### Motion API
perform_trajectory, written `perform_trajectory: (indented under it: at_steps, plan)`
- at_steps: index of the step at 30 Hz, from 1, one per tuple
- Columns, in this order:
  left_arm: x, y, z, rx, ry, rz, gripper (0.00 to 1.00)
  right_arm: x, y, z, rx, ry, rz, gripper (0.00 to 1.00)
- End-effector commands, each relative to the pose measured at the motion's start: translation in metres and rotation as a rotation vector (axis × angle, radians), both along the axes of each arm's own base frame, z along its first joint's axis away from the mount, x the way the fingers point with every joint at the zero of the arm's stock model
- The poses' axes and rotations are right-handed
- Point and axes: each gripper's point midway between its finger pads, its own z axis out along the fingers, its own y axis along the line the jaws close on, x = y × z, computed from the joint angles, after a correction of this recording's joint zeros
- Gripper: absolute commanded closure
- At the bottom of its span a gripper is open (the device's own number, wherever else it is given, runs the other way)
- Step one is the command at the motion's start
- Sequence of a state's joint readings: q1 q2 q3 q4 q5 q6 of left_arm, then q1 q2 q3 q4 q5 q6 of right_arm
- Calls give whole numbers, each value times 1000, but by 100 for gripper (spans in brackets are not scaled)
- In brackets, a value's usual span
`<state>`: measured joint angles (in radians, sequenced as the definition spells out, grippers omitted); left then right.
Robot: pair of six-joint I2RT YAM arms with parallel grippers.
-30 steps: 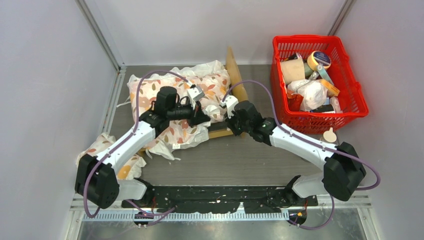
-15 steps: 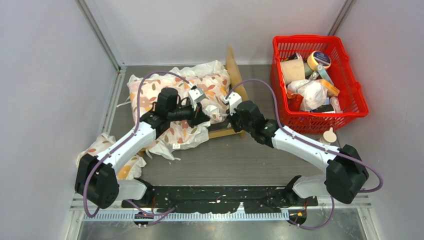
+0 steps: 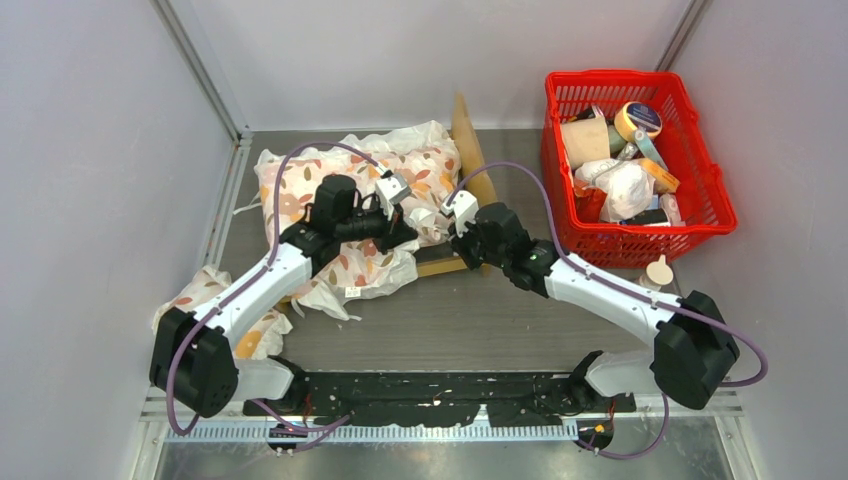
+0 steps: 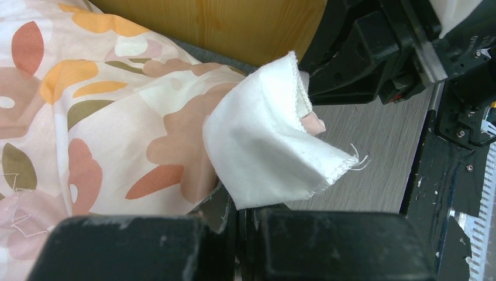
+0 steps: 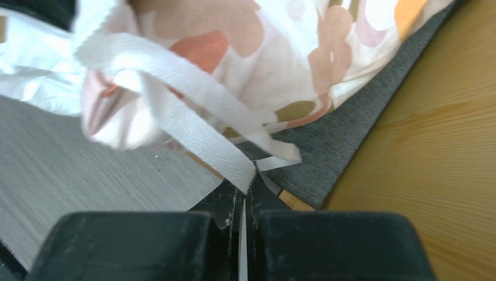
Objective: Set up the pet bed
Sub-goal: Cross the ropes on the bed frame.
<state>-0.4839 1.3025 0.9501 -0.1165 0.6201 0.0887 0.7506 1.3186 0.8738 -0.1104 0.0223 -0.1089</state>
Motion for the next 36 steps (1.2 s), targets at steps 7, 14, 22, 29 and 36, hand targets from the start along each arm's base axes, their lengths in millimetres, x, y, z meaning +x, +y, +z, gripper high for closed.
perform_trajectory:
  at_steps: [7, 14, 22, 29, 36]
  plan:
    - [3, 1, 27, -16, -76, 1, 100, -17, 17, 70, 133, -57, 128, 95]
    - [1, 0, 29, -26, -72, -9, 100, 0, 14, 40, 62, -8, 142, 95]
    - [8, 0, 22, -1, -59, 6, 100, 21, 9, 15, -12, 18, 96, 95]
    - [10, 1, 24, 9, -63, 5, 100, 19, 9, 13, -12, 50, 90, 95]
    - [7, 3, 12, 36, -71, -9, 100, 8, 0, 13, -7, 90, 56, 79]
